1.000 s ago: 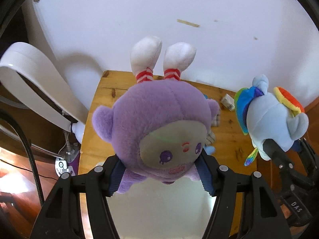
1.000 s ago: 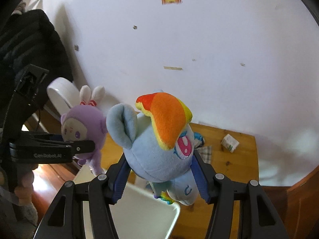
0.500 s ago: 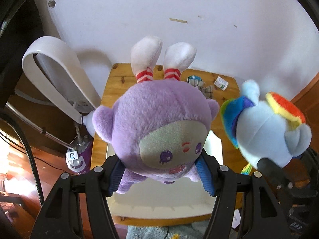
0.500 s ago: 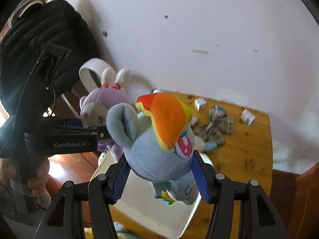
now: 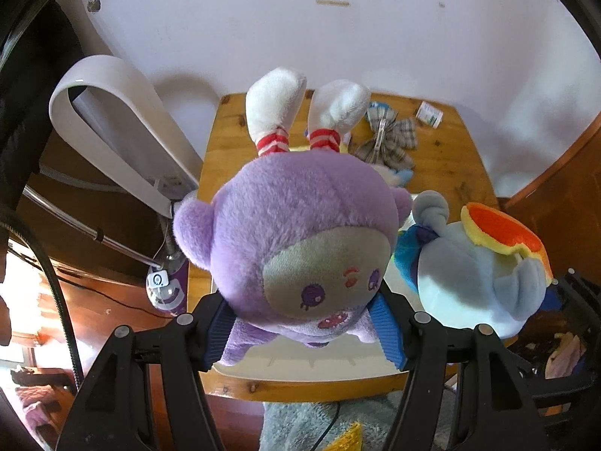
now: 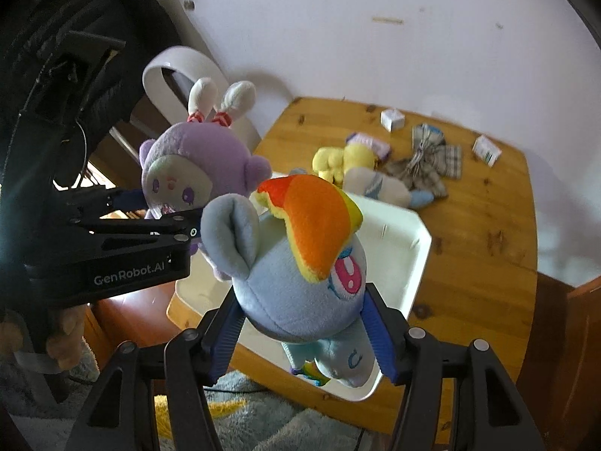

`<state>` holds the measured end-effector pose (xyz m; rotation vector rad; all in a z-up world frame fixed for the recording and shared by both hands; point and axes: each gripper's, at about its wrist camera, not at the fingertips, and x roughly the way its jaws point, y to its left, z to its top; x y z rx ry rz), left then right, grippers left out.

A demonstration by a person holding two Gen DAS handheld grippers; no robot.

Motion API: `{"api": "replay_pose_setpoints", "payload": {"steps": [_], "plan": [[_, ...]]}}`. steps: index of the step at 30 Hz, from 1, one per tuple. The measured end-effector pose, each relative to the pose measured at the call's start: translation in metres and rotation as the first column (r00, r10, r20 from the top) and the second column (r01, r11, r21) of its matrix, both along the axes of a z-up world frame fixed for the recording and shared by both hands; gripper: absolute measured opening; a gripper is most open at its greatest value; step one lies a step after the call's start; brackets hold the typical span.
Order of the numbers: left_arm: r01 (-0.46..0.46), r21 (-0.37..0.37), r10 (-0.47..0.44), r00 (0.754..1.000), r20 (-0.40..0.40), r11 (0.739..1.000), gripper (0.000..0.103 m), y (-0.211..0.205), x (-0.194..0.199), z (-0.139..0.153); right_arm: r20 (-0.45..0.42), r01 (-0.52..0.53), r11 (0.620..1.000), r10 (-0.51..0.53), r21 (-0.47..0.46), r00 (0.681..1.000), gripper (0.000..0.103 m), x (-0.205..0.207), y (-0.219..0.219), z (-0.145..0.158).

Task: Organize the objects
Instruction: 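Lift the purple plush with the left tool while the right tool lifts the blue pony toward the tray, then drop the purple plush into the tray with the left tool while the right tool drops the pony beside it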

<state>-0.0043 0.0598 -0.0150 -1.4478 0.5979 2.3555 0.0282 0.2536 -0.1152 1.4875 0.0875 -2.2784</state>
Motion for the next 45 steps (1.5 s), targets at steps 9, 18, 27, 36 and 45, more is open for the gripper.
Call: {"api": "replay_pose_setpoints", "payload": {"steps": [9, 18, 27, 36, 45], "plan": [[0.008, -0.08, -0.006, 1.0, 0.03, 0.997, 0.074, -0.039, -0.019, -0.068, 0.094, -0.026, 0.999, 0.022, 0.043, 0.995, 0.067, 0.007, -0.006, -0.021], [-0.016, -0.087, 0.023, 0.997, 0.077, 0.996, 0.087, -0.061, -0.032, -0.098, 0.053, -0.018, 0.998, 0.015, 0.055, 0.998, 0.078, 0.014, -0.004, -0.009], [-0.02, -0.069, 0.024, 0.998, 0.049, 0.997, 0.09, -0.061, -0.032, -0.09, 0.039, 0.003, 0.999, -0.005, 0.053, 0.999, 0.078, 0.017, 0.001, -0.004], [0.009, -0.049, -0.009, 1.0, 0.018, 0.999, 0.09, -0.053, -0.023, -0.073, 0.023, 0.012, 0.999, -0.013, 0.049, 1.0, 0.078, 0.018, 0.004, 0.0], [0.046, -0.034, -0.046, 0.999, -0.012, 0.998, 0.09, -0.048, -0.02, -0.063, 0.004, 0.039, 0.998, -0.04, 0.042, 0.999, 0.078, 0.018, 0.015, 0.007]]}}
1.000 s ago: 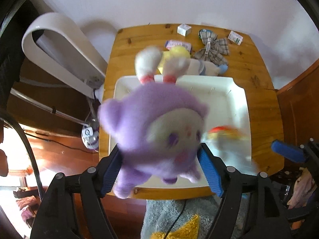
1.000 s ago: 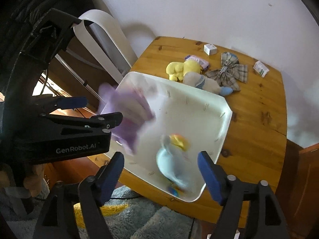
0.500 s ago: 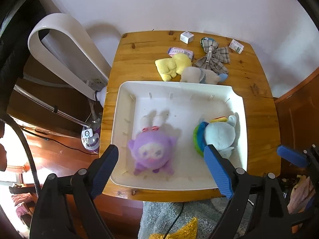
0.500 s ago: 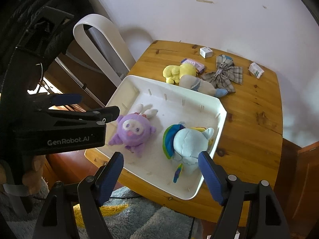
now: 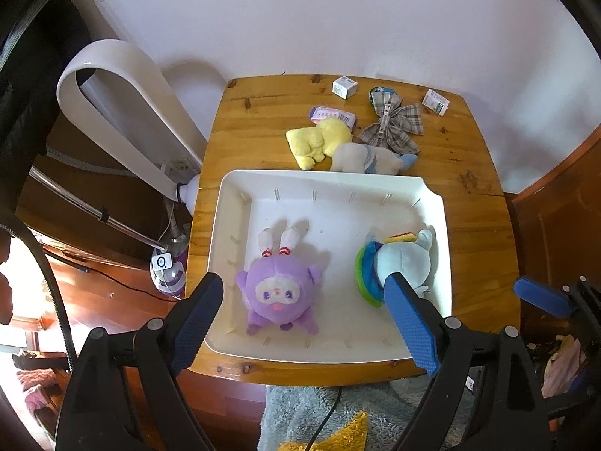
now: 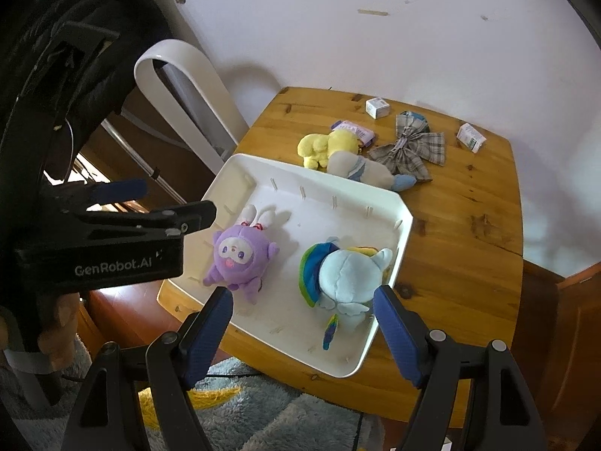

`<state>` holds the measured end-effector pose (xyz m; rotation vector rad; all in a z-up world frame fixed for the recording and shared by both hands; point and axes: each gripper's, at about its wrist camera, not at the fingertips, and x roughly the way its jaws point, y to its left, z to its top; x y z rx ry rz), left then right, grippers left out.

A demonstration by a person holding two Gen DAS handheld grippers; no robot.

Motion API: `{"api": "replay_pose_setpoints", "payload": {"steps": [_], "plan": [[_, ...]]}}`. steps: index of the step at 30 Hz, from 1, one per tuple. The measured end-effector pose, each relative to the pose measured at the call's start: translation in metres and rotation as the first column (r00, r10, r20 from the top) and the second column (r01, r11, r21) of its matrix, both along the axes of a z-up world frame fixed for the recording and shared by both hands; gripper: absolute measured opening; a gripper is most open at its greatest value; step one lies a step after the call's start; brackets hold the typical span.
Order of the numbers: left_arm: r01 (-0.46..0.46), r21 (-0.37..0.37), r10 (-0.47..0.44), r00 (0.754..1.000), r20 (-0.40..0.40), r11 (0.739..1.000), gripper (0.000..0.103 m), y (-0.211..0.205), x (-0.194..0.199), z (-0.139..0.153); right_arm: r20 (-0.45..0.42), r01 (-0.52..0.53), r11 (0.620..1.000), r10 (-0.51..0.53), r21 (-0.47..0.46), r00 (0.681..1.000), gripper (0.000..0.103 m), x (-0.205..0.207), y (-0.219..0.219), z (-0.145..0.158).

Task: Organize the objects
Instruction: 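Drop the purple plush into the tray with the left tool while the right tool drops the pony beside it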

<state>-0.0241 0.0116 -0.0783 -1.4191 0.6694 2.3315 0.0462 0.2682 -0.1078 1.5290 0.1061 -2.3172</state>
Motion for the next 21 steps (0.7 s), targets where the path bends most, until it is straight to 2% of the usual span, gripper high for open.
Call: {"api": "replay_pose_setpoints", "payload": {"steps": [11, 13, 21], "plan": [[0.043, 0.009, -0.042, 0.999, -0.032, 0.999, 0.09, 0.013, 0.003, 0.013, -0.015, 0.037, 0.999, -0.037, -0.039, 0.999, 0.078, -0.007, 0.016, 0.01], [0.079, 0.007, -0.078, 0.996, -0.053, 0.997, 0.09, 0.017, 0.003, 0.017, -0.015, 0.038, 0.998, -0.039, -0.046, 0.999, 0.078, -0.009, 0.017, 0.011], [0.1, 0.038, -0.096, 0.992, -0.084, 0.994, 0.09, 0.029, -0.004, 0.028, -0.002, 0.056, 0.996, -0.057, -0.073, 0.998, 0.078, -0.022, 0.024, 0.011]]}}
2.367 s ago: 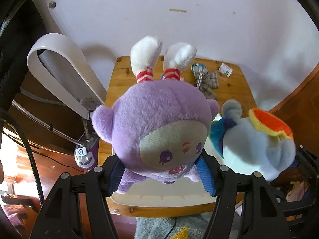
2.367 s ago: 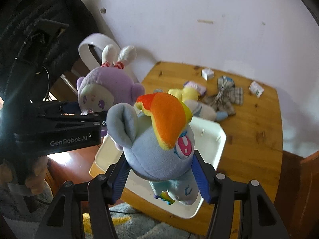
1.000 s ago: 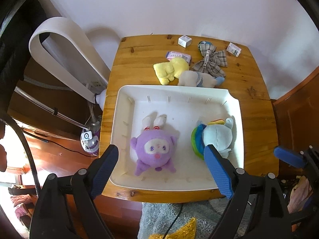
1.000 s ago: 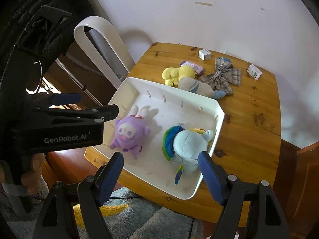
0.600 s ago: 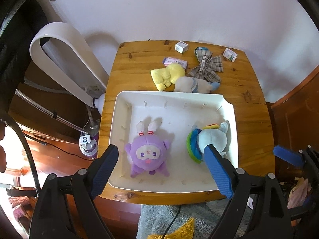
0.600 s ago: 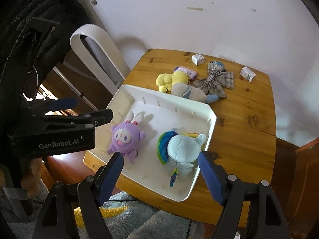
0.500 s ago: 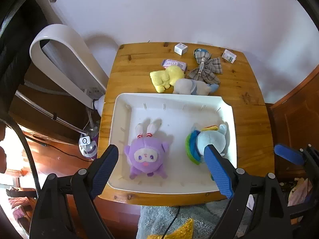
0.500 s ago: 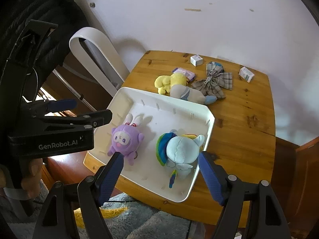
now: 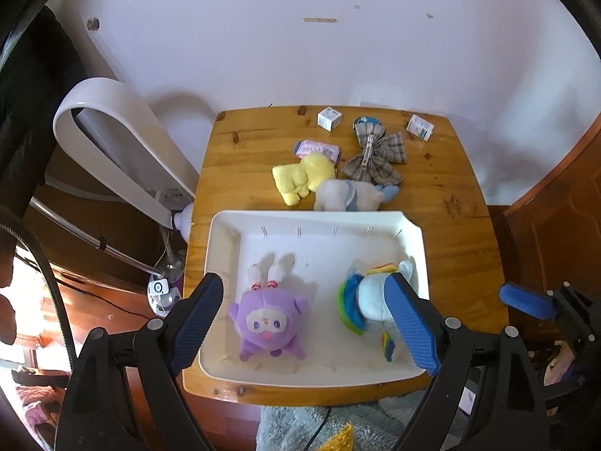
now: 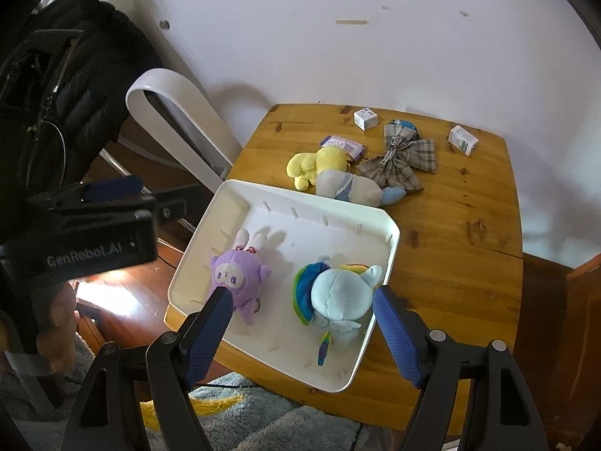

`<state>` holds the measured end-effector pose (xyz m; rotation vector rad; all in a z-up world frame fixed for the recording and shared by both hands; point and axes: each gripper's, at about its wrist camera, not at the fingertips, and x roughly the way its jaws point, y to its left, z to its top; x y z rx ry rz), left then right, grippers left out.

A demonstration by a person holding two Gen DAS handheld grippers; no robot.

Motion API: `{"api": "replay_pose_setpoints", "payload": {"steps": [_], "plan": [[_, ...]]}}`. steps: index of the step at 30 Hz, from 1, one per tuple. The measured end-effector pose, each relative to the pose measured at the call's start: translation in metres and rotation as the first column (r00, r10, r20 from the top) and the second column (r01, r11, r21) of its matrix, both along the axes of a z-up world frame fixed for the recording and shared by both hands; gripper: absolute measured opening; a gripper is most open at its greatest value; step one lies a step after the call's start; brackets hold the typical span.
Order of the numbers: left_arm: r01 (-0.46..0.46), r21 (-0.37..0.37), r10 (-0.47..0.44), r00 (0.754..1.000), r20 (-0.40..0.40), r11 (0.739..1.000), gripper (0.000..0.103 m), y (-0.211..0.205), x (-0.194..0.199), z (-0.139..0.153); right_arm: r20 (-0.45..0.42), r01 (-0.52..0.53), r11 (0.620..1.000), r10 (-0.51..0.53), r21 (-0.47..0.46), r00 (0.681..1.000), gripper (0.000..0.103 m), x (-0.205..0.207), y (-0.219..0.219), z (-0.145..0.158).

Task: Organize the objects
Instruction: 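Drop the purple plush into the tray with the left tool while the right tool drops the pony beside it, then move the left tool to the yellow duck while the right tool reaches the white plush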

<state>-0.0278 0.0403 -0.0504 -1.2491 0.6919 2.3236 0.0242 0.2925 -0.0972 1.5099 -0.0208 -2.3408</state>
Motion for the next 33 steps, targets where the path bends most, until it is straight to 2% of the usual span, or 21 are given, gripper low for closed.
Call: {"api": "replay_pose_setpoints", "payload": {"steps": [11, 23, 33], "plan": [[0.046, 0.037, -0.043, 0.996, -0.083, 0.998, 0.09, 0.019, -0.02, 0.024, 0.013, 0.047, 0.998, -0.047, -0.029, 0.999, 0.078, -0.021, 0.014, 0.004], [0.08, 0.057, -0.07, 0.985, -0.157, 0.995, 0.09, 0.034, -0.053, 0.054, -0.017, 0.016, 1.0, -0.015, 0.018, 1.0, 0.078, -0.063, 0.005, 0.018], [0.091, 0.065, -0.076, 0.975, -0.207, 0.994, 0.09, 0.042, -0.079, 0.068, -0.099, 0.018, 0.997, -0.01, 0.073, 0.995, 0.078, -0.102, 0.008, 0.039]]}}
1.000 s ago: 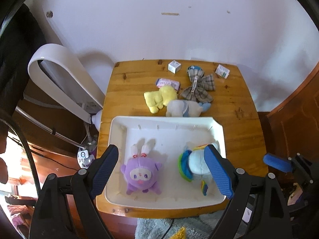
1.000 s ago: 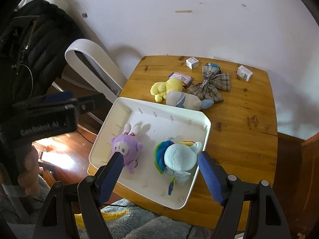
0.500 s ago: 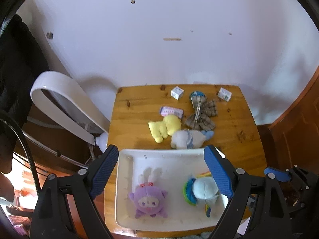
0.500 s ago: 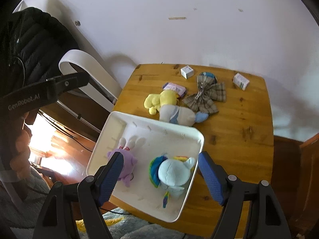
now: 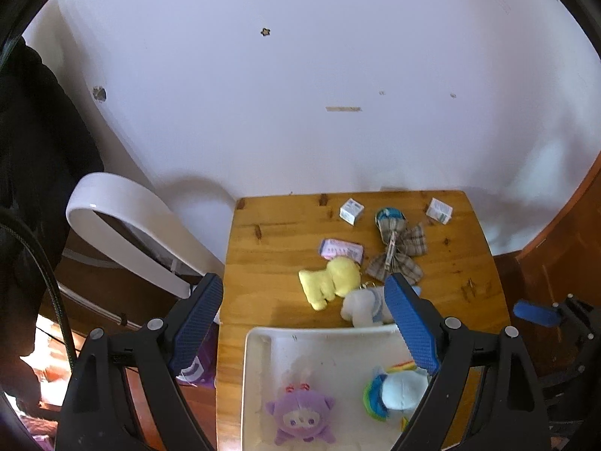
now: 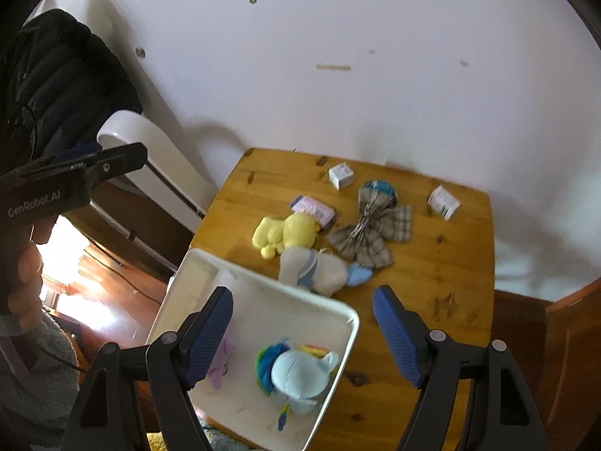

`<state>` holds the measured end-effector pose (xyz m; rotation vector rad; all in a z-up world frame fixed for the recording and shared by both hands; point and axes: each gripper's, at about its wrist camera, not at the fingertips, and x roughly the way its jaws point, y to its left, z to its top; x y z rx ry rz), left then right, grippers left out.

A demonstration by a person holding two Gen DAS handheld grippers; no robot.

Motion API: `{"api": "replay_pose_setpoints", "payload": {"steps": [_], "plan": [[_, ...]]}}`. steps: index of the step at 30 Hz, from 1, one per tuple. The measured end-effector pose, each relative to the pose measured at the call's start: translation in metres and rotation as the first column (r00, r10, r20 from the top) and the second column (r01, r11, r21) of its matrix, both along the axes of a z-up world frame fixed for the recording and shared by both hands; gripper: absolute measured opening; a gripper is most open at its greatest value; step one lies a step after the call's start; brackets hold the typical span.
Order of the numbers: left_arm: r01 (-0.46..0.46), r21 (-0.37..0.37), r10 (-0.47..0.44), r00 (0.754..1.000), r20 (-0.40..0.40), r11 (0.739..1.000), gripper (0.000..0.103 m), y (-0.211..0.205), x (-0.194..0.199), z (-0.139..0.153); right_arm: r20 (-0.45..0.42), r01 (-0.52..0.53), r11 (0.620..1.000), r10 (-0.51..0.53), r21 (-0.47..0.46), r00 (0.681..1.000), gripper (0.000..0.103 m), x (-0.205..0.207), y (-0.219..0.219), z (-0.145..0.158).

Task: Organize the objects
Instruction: 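Move the left tool to the yellow duck while the right tool reaches the white plush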

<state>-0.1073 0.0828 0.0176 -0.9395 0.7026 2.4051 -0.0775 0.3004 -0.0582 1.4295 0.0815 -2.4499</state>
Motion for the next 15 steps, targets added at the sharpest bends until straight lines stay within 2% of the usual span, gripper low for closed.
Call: {"api": "replay_pose_setpoints", "payload": {"steps": [8, 12, 15], "plan": [[0.039, -0.008, -0.039, 0.999, -0.028, 0.999, 0.09, 0.013, -0.019, 0.006, -0.066, -0.001, 0.998, 0.005, 0.056, 0.998, 0.078, -0.028, 0.001, 0.007], [0.072, -0.032, -0.073, 0.996, -0.049, 0.997, 0.09, 0.023, -0.03, 0.004, -0.068, -0.019, 0.998, 0.023, 0.067, 0.997, 0.078, -0.047, 0.002, 0.0], [0.093, -0.042, -0.094, 0.995, -0.025, 0.995, 0.09, 0.031, -0.045, -0.003, -0.051, -0.066, 0.996, 0.07, 0.066, 0.996, 0.078, -0.063, -0.002, -0.013]]}}
